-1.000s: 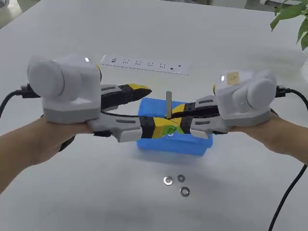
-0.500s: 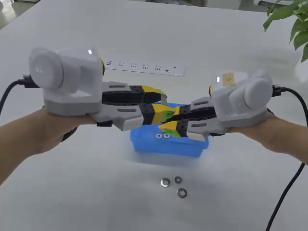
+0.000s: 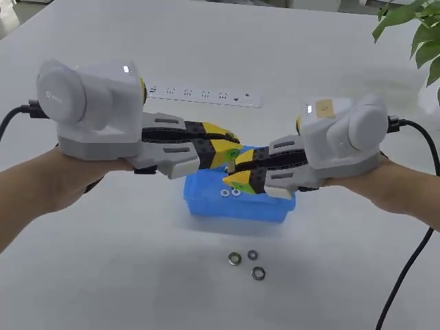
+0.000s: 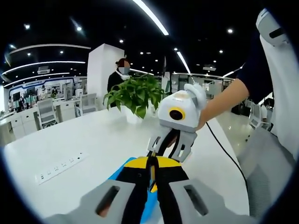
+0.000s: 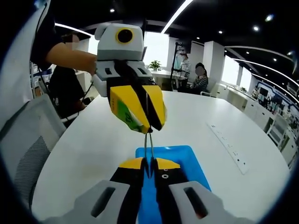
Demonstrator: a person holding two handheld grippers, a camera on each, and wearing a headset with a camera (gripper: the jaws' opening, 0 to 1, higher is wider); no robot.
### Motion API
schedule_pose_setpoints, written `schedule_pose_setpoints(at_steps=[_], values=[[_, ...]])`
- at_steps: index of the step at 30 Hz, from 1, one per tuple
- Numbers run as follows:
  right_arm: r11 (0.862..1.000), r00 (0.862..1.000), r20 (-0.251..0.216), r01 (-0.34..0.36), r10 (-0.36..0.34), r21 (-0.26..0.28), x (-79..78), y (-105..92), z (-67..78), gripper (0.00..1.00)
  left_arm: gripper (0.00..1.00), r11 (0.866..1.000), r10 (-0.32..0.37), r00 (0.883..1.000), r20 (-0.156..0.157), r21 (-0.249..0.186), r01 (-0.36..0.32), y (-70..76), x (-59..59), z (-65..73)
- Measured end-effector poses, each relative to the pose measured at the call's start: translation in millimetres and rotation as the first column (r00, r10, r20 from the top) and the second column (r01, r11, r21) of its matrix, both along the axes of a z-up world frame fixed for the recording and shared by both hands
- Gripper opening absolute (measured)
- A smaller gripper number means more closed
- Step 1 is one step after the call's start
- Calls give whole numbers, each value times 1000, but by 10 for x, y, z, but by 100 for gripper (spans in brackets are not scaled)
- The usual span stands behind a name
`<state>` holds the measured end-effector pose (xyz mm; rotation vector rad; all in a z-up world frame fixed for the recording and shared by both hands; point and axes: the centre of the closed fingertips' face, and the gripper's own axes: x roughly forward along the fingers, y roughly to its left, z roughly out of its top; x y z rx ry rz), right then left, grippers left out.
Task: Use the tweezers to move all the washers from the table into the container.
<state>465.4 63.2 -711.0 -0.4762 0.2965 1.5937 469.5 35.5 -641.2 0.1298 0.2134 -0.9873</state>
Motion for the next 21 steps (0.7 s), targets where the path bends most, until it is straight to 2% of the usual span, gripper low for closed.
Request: schedule_pose_setpoints(at_steps=[8, 12, 17, 21], values=[[1000, 1000, 16, 3, -3, -19, 5, -4, -14, 11, 5, 997, -22, 999, 34, 77, 20, -73, -4, -14], [1000, 999, 33, 17, -16, -24, 14, -16, 10, 12, 5, 993, -15, 998, 60, 117, 8, -74, 34, 4], [999, 999, 33, 43, -43, 1, 36, -50, 111, 18, 5, 991, 11, 997, 81, 133, -22, -28, 90, 59], [996, 995, 43, 86, -86, -1, 97, -122, 143, 23, 5, 990, 25, 995, 95, 136, -38, -8, 109, 128]])
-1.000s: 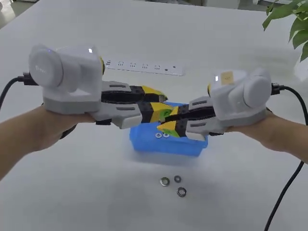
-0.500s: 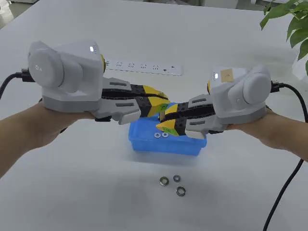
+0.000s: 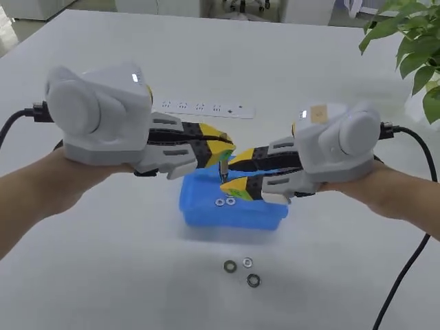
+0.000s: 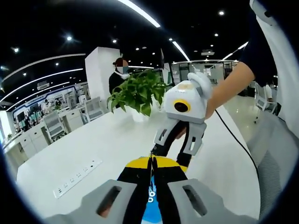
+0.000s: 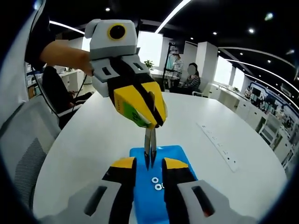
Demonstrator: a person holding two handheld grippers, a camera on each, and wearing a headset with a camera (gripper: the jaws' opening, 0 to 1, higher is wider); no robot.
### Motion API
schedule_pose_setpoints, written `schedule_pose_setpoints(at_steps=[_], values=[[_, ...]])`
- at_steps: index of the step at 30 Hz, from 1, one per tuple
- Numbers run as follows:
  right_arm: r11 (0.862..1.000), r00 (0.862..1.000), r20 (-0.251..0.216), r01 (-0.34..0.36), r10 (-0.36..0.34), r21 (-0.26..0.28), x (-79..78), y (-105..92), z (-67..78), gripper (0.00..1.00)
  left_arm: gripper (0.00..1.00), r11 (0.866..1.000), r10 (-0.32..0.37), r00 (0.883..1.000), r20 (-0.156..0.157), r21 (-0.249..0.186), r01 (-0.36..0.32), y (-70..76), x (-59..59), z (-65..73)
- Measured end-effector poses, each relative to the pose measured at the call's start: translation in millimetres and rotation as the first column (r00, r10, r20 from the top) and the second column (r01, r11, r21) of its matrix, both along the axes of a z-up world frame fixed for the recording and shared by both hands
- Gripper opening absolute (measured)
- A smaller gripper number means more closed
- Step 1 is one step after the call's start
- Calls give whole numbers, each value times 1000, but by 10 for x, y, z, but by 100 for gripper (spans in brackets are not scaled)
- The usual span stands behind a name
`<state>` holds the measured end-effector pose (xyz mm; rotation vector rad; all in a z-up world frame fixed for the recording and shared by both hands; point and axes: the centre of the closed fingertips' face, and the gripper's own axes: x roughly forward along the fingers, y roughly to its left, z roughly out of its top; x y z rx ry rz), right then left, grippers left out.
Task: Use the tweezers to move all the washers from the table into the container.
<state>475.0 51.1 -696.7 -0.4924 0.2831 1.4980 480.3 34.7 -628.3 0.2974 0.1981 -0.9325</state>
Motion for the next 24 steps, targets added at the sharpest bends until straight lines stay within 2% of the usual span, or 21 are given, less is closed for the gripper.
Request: schedule_pose_setpoints(at_steps=[5, 9, 11, 14, 18, 20, 24], values=[[999, 999, 5, 53, -53, -1, 15, -117, 38, 29, 5, 1000, 4, 1000, 24, 9, -4, 6, -48, 100], [998, 998, 14, 69, -69, 10, -46, -198, 100, 33, 5, 1000, 7, 999, 39, 23, -8, 20, -113, 142], [998, 998, 26, 63, -64, 12, -105, -232, 135, 36, 5, 999, 11, 998, 55, 35, -12, 33, -142, 175], [999, 997, 60, 49, -49, -1, -209, -293, 173, 41, 5, 999, 14, 998, 68, 28, -16, 49, -188, 250], [998, 997, 57, 59, -60, 29, -398, -388, 220, 44, 5, 999, 14, 996, 86, 30, -17, 70, -280, 318], [997, 996, 51, 66, -68, 36, -494, -439, 194, 47, 5, 999, 12, 996, 90, 28, -15, 76, -344, 324], [997, 994, 65, 82, -82, 15, -682, -581, 79, 55, 5, 1000, 14, 996, 90, 25, -17, 65, -453, 304]])
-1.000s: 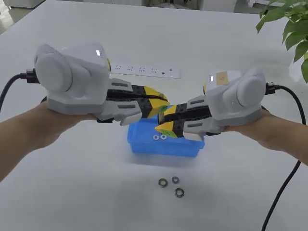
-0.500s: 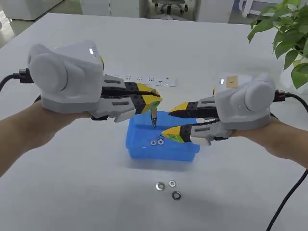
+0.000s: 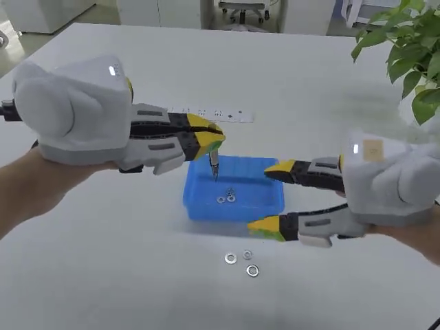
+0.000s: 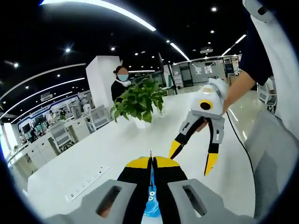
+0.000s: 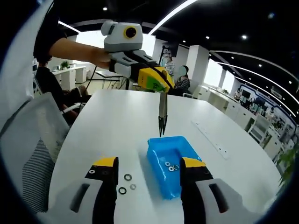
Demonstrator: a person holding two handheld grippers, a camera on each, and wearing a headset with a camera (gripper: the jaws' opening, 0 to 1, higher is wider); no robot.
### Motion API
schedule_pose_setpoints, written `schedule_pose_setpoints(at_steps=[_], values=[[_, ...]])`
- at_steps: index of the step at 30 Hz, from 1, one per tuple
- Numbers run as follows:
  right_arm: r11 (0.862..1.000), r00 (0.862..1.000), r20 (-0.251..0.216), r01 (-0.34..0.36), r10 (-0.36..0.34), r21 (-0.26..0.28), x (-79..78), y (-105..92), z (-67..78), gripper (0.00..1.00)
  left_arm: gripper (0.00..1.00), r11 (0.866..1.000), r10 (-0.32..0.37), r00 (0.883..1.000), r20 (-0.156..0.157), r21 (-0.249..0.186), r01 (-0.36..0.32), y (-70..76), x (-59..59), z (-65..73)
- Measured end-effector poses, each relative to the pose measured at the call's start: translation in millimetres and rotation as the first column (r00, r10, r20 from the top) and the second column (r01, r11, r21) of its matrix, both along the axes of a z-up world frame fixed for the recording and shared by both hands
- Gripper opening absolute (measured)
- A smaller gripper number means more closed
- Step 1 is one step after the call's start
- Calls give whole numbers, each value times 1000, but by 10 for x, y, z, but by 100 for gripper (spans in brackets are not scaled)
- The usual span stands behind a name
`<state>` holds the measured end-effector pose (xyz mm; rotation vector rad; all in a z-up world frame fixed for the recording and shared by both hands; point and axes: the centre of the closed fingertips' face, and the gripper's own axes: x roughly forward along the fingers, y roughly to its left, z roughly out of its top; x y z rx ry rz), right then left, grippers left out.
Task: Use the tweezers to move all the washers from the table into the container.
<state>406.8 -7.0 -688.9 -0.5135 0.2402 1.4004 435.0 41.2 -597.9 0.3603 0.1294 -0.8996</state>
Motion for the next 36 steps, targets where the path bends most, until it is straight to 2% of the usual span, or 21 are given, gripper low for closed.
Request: schedule_pose_setpoints(at_steps=[3, 7, 10, 13, 18, 19, 23, 26, 27, 29, 36], values=[[1000, 1000, -7, -3, 3, -17, -160, -97, -79, 57, 5, 1000, -1, 1000, -4, -9, 1, -33, -104, -32], [997, 1000, -5, -27, 27, -74, -362, -230, -215, 63, 5, 1000, -8, 1000, -11, -9, 8, -84, -219, -91], [997, 1000, -14, -22, 21, -77, -456, -281, -248, 65, 5, 1000, -16, 1000, -13, -20, 15, -121, -302, -116], [998, 1000, -26, -5, 3, -68, -535, -317, -280, 67, 5, 1000, -14, 999, -28, -23, 14, -145, -358, -177], [996, 999, -32, 1, -4, -88, -620, -385, -371, 73, 5, 1000, -14, 998, -54, -24, 13, -181, -437, -297], [996, 998, -59, 12, -18, -85, -639, -403, -392, 74, 5, 1000, -13, 998, -58, -27, 12, -194, -450, -322], [997, 991, -118, 55, -62, -56, -668, -431, -411, 84, 5, 997, -12, 997, -72, -76, 7, -245, -466, -393], [996, 992, -112, 50, -58, -70, -699, -461, -443, 86, 5, 996, -6, 996, -86, -87, -2, -258, -456, -481], [996, 992, -113, 48, -57, -75, -711, -473, -451, 86, 5, 997, -8, 995, -97, -75, 1, -270, -461, -560], [996, 991, -117, 49, -57, -72, -726, -482, -452, 89, 5, 998, -13, 994, -105, -66, 6, -283, -472, -627], [995, 987, -141, 72, -82, -73, -745, -549, -541, 96, 5, 996, -43, 991, -127, -80, 33, -380, -507, -748]])
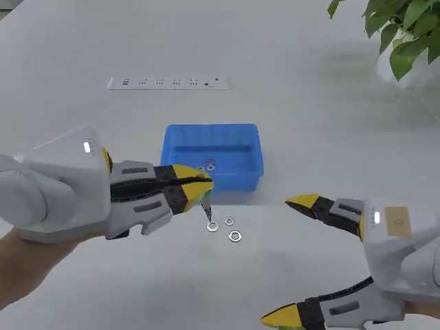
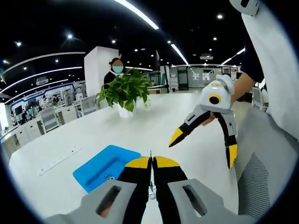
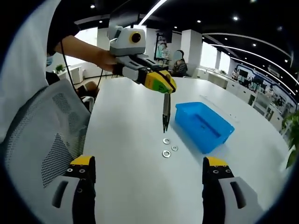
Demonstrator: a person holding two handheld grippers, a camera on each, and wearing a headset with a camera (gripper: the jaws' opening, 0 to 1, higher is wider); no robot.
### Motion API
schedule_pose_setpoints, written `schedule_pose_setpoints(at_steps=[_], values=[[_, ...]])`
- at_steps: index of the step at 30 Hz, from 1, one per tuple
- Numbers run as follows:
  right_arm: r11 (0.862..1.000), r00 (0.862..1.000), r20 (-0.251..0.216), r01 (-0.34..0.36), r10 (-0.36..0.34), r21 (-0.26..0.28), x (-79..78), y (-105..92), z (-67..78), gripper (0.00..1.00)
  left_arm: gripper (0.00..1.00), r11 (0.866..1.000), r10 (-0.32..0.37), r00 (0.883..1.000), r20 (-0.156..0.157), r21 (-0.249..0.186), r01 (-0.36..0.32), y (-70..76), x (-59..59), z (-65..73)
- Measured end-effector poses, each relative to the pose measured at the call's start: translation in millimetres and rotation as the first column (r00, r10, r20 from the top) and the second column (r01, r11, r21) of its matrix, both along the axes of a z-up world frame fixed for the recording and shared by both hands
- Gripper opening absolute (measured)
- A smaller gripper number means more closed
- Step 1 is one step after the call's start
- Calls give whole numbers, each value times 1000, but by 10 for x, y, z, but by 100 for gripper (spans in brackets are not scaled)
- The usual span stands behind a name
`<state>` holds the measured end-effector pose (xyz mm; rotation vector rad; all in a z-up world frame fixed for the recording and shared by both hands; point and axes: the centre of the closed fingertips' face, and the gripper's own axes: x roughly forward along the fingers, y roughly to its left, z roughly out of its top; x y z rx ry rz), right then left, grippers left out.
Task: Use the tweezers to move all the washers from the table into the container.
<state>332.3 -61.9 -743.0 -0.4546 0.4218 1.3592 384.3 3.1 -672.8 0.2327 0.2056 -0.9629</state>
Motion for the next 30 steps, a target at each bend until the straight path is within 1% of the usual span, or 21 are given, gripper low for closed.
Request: schedule_pose_setpoints(at_steps=[3, 6, 7, 9, 14, 18, 21, 30], values=[[1000, 1000, -16, 0, 0, -5, -19, -18, -52, 100, 5, 1000, 0, 1000, -6, -11, 0, -18, 20, -28], [1000, 999, -33, -4, 4, -2, -46, -18, -72, 100, 5, 1000, -9, 1000, -13, -14, 9, -36, 36, -67], [1000, 999, -45, -7, 7, 7, -64, -7, -71, 100, 5, 1000, -12, 1000, -14, -13, 12, -43, 37, -80], [1000, 999, -53, -10, 11, 16, -79, 10, -73, 100, 5, 1000, -18, 1000, -19, -9, 18, -59, 41, -112], [999, 998, -59, -20, 21, 26, -100, 62, -75, 100, 5, 1000, -26, 999, -27, 4, 26, -101, 43, -174], [999, 997, -71, -19, 22, 41, -92, 90, -70, 100, 5, 999, -29, 999, -24, 25, 30, -82, 54, -216], [999, 997, -77, -17, 21, 43, -88, 100, -79, 100, 5, 999, -24, 999, -30, 34, 25, -52, 66, -253], [999, 995, -97, -22, 26, 43, -132, 138, -109, 100, 5, 999, -32, 999, -38, 39, 34, -15, 65, -302]])
